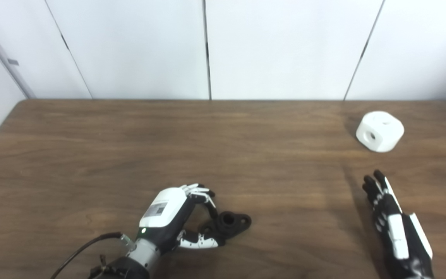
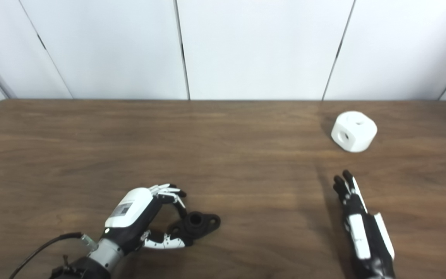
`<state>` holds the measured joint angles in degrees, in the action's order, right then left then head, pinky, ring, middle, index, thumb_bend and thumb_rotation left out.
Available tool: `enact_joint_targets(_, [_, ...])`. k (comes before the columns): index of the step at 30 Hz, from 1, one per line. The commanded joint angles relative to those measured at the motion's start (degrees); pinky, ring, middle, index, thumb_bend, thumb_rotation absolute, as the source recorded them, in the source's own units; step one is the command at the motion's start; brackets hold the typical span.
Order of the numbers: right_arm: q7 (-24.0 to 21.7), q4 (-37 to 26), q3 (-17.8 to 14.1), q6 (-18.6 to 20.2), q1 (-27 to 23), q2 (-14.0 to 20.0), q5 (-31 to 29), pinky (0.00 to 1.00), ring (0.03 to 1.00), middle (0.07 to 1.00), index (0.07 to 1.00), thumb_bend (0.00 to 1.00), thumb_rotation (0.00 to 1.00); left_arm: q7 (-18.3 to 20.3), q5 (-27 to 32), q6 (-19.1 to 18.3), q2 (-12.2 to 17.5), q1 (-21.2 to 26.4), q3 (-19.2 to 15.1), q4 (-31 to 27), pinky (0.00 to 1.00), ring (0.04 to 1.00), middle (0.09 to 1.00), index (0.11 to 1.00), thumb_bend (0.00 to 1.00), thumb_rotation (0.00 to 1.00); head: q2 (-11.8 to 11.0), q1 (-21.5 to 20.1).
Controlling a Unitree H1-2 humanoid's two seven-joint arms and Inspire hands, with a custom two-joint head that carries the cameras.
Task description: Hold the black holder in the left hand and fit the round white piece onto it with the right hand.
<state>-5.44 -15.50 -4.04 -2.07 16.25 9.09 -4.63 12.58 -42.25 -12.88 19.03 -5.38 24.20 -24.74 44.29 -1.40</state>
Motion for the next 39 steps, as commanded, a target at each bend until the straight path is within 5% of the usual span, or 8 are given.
enact_joint_targets(1, [-0.72, -1.31, 1.41, 2.56, 0.64, -0.24, 0.59, 1.0, 0.979, 0.959, 0.995, 0.62, 1.0, 3.15, 0.16, 1.03, 0.29, -1.16, 1.37, -0.38, 0.92, 0.899, 0.805, 0.488, 0.52, 0.05, 0.58, -0.45])
enact_joint_targets(20, [0.77, -5.08, 1.31, 6.19, 1.43, -0.69, 0.29, 1.0, 0.97, 0.948, 0.976, 0.64, 1.0, 4.66, -2.41, 4.29, 0.85, -3.07, 1.84, 3.81, 0.91, 0.894, 0.807, 0.488, 0.52, 0.05, 1.24, -2.01])
enact_joint_targets(25, [0.89, -7.53, 0.35, 6.14, 0.52, 1.13, 2.38, 1.0, 0.961, 0.94, 0.96, 0.57, 1.0, 4.91, -2.61, 4.34, 1.14, -2.98, 1.67, 4.15, 0.91, 0.895, 0.815, 0.488, 0.52, 0.05, 0.7, -3.13])
enact_joint_targets(29, [2.4, -9.87, -1.1, 6.65, -1.63, 2.14, 6.6, 1.0, 0.939, 0.912, 0.928, 0.55, 0.83, 6.12, -2.8, 3.71, 1.68, -2.48, 1.47, 4.05, 0.92, 0.903, 0.824, 0.489, 0.52, 0.05, -0.36, -5.63])
enact_joint_targets(33, [4.57, -12.2, -2.87, 8.57, -4.23, 3.22, 13.99, 0.86, 0.89, 0.894, 0.919, 0.57, 0.7, 6.01, -2.74, 4.15, 1.95, -2.52, 1.39, 3.94, 0.92, 0.899, 0.822, 0.489, 0.52, 0.05, -1.15, -7.2])
enact_joint_targets(39, [6.23, -13.94, -4.96, 13.86, -8.9, 4.73, 23.87, 0.86, 0.905, 0.917, 0.914, 0.66, 0.6, 5.67, -2.7, 5.63, 2.63, -2.75, 1.19, 4.44, 0.9, 0.889, 0.815, 0.489, 0.52, 0.05, -2.51, -9.84])
